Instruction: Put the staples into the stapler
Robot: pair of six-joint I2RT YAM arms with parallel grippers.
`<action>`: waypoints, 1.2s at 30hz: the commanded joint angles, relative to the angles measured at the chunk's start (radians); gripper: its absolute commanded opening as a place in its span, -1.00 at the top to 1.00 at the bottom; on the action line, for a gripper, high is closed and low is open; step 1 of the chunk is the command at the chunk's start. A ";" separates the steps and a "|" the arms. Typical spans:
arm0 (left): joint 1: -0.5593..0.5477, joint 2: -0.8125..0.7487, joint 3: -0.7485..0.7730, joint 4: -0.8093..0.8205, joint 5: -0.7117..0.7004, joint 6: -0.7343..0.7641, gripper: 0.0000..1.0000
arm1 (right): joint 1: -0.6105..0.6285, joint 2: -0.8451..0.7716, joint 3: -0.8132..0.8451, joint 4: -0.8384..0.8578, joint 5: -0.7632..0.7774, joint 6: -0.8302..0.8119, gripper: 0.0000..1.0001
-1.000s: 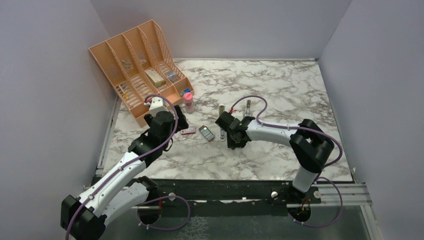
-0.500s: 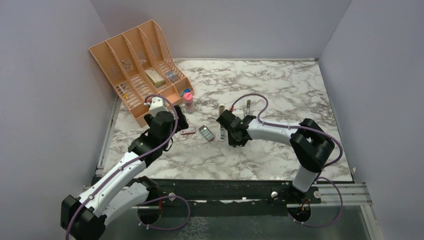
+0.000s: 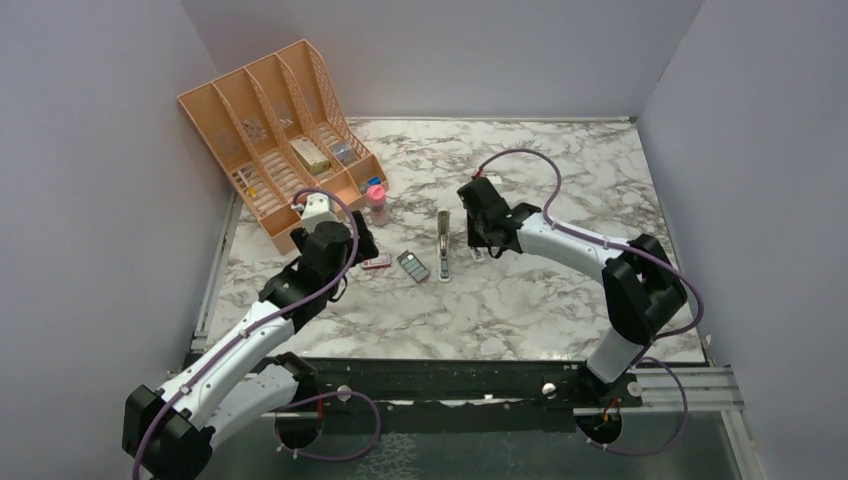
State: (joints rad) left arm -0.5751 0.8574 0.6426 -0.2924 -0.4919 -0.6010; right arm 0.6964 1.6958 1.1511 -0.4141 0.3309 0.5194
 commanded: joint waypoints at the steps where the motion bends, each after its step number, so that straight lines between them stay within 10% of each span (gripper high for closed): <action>1: 0.004 0.019 0.024 0.028 0.027 0.012 -0.97 | -0.026 -0.002 0.028 0.094 -0.033 -0.117 0.60; 36: 0.004 0.046 0.026 0.036 0.030 0.014 -0.97 | -0.080 0.028 -0.079 0.160 -0.182 -0.301 0.60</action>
State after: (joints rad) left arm -0.5751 0.9062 0.6487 -0.2779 -0.4774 -0.5972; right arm 0.6216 1.7260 1.0779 -0.2874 0.1402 0.2325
